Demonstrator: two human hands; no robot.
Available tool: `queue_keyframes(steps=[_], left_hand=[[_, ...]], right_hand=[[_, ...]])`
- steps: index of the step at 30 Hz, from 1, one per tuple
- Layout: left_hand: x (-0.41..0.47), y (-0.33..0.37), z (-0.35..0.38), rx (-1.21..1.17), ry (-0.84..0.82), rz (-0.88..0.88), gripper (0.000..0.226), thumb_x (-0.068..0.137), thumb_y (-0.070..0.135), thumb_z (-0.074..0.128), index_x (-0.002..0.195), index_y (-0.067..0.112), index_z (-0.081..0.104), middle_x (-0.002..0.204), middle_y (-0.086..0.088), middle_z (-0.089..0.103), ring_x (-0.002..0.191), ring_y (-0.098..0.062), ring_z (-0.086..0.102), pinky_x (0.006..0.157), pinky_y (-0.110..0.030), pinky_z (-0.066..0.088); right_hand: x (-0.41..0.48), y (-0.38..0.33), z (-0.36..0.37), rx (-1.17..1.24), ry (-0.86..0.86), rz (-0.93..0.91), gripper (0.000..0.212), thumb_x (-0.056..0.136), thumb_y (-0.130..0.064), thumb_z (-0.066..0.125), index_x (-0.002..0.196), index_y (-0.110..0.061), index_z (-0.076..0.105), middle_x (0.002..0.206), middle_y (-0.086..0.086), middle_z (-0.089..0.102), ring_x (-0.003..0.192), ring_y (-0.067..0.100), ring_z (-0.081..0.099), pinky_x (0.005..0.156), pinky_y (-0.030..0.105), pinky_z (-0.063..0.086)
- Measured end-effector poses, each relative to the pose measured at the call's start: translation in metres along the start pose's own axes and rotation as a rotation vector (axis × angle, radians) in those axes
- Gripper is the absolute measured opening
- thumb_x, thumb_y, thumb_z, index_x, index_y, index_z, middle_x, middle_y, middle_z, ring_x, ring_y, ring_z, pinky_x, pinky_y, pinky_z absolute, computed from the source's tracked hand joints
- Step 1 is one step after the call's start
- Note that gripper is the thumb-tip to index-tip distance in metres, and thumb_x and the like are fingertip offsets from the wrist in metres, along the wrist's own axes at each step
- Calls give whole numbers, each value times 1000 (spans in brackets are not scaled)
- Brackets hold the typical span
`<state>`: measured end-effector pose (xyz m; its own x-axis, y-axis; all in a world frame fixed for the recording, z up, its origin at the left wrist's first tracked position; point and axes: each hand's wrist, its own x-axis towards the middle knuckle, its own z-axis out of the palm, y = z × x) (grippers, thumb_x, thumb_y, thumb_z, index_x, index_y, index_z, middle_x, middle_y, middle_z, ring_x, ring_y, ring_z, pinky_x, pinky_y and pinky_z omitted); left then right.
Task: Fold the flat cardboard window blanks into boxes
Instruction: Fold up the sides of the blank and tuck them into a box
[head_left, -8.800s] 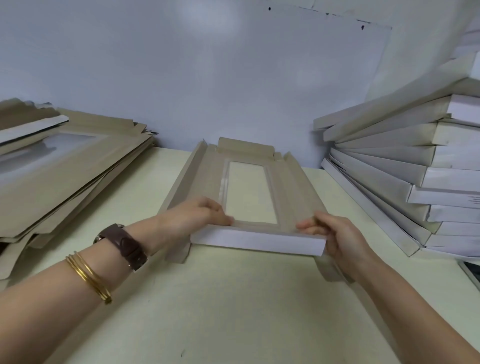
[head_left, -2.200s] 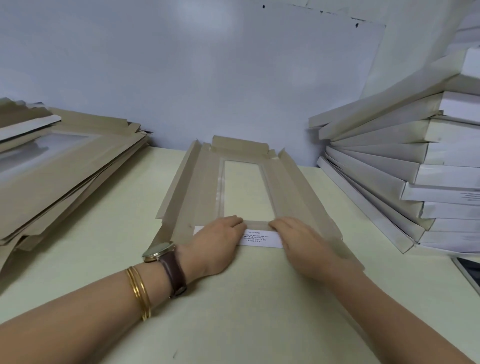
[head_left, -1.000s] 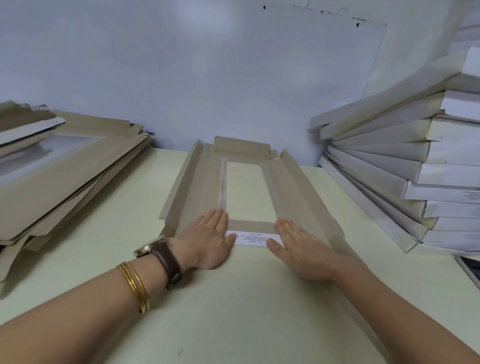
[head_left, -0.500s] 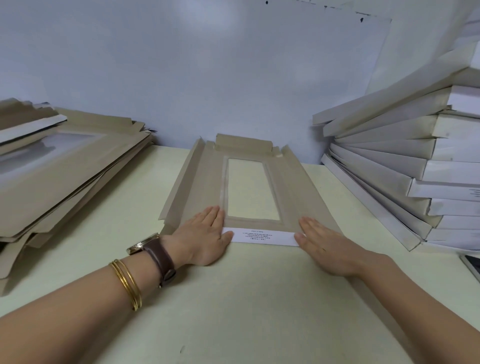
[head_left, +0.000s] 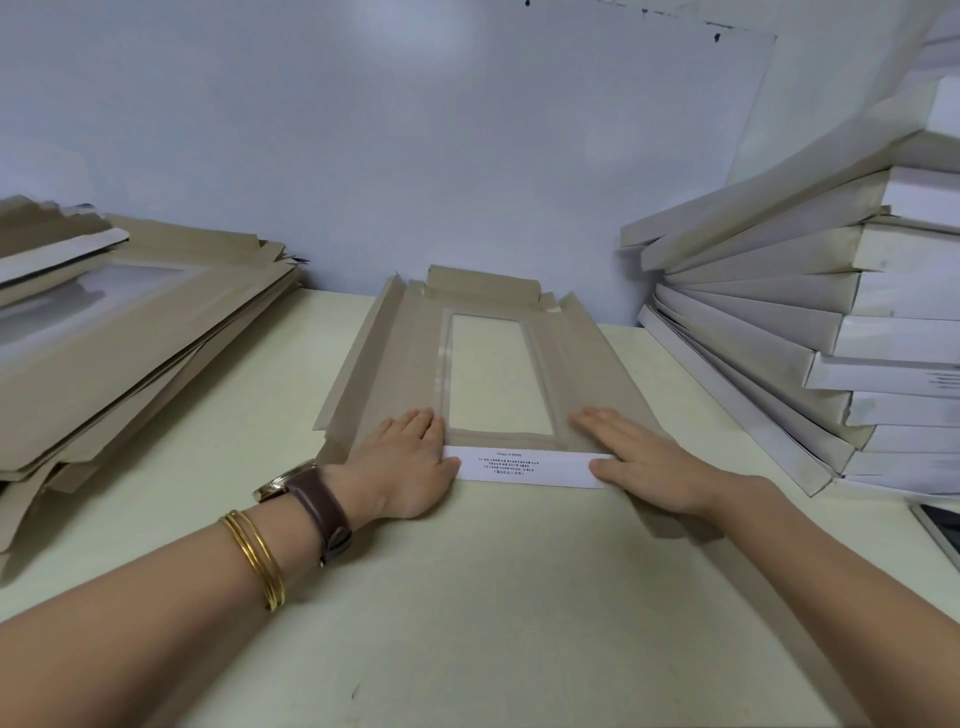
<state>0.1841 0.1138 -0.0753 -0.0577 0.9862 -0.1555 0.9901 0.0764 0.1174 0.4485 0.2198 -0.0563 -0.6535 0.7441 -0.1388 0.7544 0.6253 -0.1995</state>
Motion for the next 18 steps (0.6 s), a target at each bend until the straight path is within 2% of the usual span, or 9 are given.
queue_keyframes(steps=[3,6,8,11,14,16,18], left_hand=[[1,1,-3,20,48,-5,55,102,38,24,148,7,22,156,-5,19,146,-20,10,119,-45,1],[0,3,-7,-5,84,-16,38,100,31,31,131,12,42,141,-3,37,140,-23,22,117,-48,5],[-3,5,-10,-18,108,-1,35,95,21,36,128,16,47,137,0,41,135,-26,26,114,-43,14],[-5,16,-14,-3,173,79,33,86,11,39,114,16,55,121,1,49,112,-27,38,95,-33,28],[-3,30,-13,76,197,116,14,89,13,38,94,12,52,110,-4,55,105,-27,47,94,-30,33],[-2,39,-12,81,171,102,12,95,18,33,86,15,40,108,-9,56,106,-31,49,96,-38,36],[0,43,-13,71,149,65,13,97,22,28,87,17,34,109,-11,54,106,-36,48,94,-43,38]], right_hand=[[7,-1,2,-11,-43,-9,51,104,-32,33,153,-27,21,162,-8,9,148,5,1,115,22,4],[4,-6,8,0,-16,-4,49,104,-35,29,152,-26,25,161,-8,16,146,2,9,112,19,10],[2,-15,13,-50,31,-5,47,104,-33,28,149,-22,30,157,-4,27,141,5,20,108,21,19],[-1,-39,18,-151,60,32,44,104,-32,24,142,-15,37,149,3,38,136,16,33,109,33,29],[-4,-68,21,-237,70,45,43,104,-33,24,135,-11,43,140,9,46,130,25,43,105,39,36],[-9,-89,20,-314,128,-7,38,104,-31,25,122,-9,50,126,12,55,116,31,53,93,39,41],[-16,-106,16,-379,156,-106,35,104,-25,27,111,-7,57,113,16,60,103,34,57,81,39,41]])
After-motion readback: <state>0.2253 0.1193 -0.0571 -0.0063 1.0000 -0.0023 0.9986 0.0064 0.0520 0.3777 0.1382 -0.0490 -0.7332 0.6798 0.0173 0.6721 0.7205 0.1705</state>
